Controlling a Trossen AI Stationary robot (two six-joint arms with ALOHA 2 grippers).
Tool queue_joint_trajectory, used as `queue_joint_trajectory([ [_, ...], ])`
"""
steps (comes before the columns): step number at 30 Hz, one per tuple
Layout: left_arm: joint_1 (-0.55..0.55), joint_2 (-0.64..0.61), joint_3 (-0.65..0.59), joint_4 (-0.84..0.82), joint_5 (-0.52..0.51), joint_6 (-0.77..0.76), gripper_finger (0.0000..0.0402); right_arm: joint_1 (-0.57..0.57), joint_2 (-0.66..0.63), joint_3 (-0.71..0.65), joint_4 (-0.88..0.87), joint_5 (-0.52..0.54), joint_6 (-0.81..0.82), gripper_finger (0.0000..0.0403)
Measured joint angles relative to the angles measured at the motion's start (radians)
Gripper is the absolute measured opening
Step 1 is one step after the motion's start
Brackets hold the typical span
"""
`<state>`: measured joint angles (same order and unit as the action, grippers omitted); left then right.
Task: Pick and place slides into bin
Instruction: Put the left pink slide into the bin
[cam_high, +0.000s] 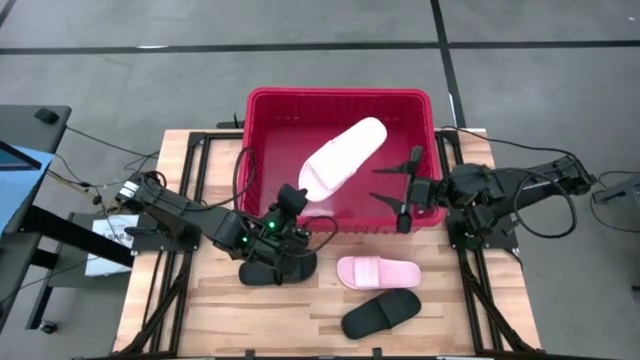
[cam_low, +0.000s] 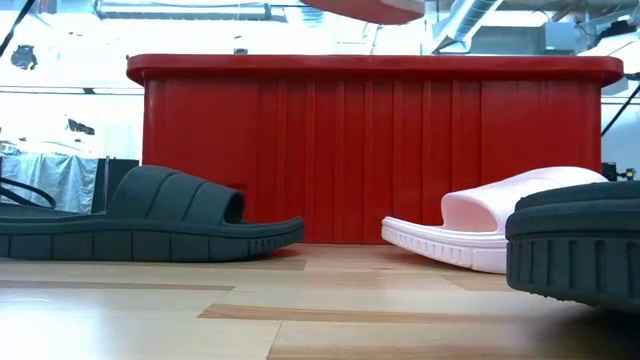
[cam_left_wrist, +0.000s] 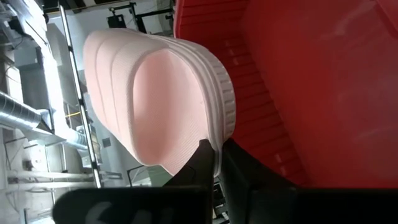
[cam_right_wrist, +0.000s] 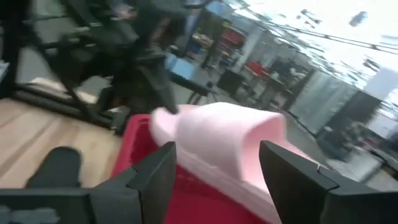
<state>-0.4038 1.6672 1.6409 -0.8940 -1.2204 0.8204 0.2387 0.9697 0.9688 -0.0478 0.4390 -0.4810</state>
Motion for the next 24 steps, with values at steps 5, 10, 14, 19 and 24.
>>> queue_joint_trajectory([
  [5,0.000,0.000,0.000,0.005,-0.028,0.005,0.0000,-0.003,-0.002,0.000,0.066,0.163,0.045,0.0224],
  [10,0.000,0.000,0.000,0.005,-0.053,0.005,0.0000,-0.005,-0.003,0.000,0.135,0.378,0.096,0.0223],
  [14,0.000,0.000,0.000,0.004,-0.067,0.006,0.0000,-0.024,-0.012,0.000,0.138,0.455,0.171,0.0224],
  [19,0.000,0.000,0.000,0.004,-0.079,0.024,0.0000,-0.076,-0.032,0.004,0.097,0.434,0.316,0.0222],
  [24,0.000,0.001,0.000,0.004,-0.079,0.031,0.0000,-0.176,-0.041,0.052,-0.040,0.219,0.512,0.0221],
])
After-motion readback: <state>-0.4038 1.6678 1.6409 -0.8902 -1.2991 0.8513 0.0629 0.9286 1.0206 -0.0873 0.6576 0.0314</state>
